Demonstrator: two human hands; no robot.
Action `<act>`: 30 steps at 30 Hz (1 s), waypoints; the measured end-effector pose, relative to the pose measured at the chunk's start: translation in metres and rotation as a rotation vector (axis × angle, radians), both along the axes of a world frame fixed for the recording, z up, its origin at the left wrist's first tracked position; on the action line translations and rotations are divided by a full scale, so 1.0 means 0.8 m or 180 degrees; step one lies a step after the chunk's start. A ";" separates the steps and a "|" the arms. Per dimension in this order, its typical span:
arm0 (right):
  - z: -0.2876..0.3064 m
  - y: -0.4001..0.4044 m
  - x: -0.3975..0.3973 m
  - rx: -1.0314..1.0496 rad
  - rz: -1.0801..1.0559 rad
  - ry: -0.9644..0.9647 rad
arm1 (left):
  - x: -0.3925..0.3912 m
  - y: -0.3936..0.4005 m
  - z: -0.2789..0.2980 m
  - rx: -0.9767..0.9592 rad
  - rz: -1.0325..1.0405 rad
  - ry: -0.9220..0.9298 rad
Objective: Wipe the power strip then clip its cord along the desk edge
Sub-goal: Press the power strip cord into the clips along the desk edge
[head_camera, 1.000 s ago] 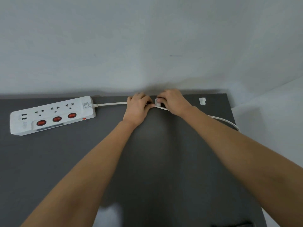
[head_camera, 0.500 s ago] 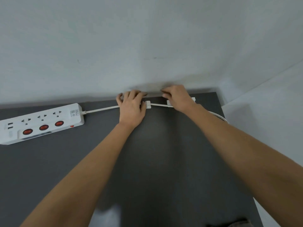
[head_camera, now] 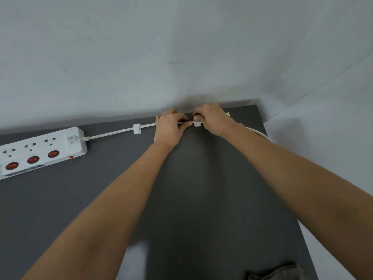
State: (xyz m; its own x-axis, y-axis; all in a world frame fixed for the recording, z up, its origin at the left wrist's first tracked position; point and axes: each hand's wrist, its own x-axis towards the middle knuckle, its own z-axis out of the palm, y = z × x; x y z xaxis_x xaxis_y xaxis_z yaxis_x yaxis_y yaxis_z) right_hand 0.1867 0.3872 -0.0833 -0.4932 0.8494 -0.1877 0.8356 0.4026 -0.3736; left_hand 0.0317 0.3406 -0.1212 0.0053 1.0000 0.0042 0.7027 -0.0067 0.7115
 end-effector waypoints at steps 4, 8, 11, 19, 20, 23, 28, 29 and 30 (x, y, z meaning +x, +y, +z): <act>0.008 0.005 0.002 -0.0056 0.0190 -0.0038 | 0.011 0.003 0.001 0.0010 0.0222 0.0168; 0.022 0.004 0.039 -0.0010 0.0008 0.0202 | 0.032 -0.003 0.005 0.0312 0.0121 0.0539; 0.027 0.003 0.084 0.0234 -0.0787 0.0480 | 0.059 0.003 0.012 0.0364 -0.0365 0.0553; 0.008 0.008 0.116 -0.0059 -0.0568 0.0324 | 0.109 0.025 0.006 0.0009 -0.0018 0.0188; 0.008 0.010 0.116 -0.0045 -0.0531 0.0299 | 0.110 0.025 0.006 0.0003 0.0053 0.0154; 0.008 0.014 0.116 0.0036 -0.0384 0.0199 | 0.113 0.026 0.006 0.0008 0.0191 0.0095; 0.012 0.017 0.114 0.0051 -0.0337 0.0101 | 0.119 0.027 0.004 0.0048 0.0391 0.0184; 0.014 0.015 0.115 0.0061 -0.0299 0.0097 | 0.120 0.028 0.004 0.0042 0.0428 0.0217; 0.015 0.013 0.116 0.0058 -0.0264 0.0108 | 0.120 0.028 0.004 0.0014 0.0445 0.0228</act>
State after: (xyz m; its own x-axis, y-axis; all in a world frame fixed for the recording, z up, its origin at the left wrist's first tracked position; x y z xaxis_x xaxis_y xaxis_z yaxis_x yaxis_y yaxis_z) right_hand 0.2791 0.3975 -0.0714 -0.4268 0.8907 -0.1562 0.8534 0.3396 -0.3955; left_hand 0.1278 0.3627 -0.1182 -0.1336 0.9909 0.0131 0.7458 0.0919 0.6598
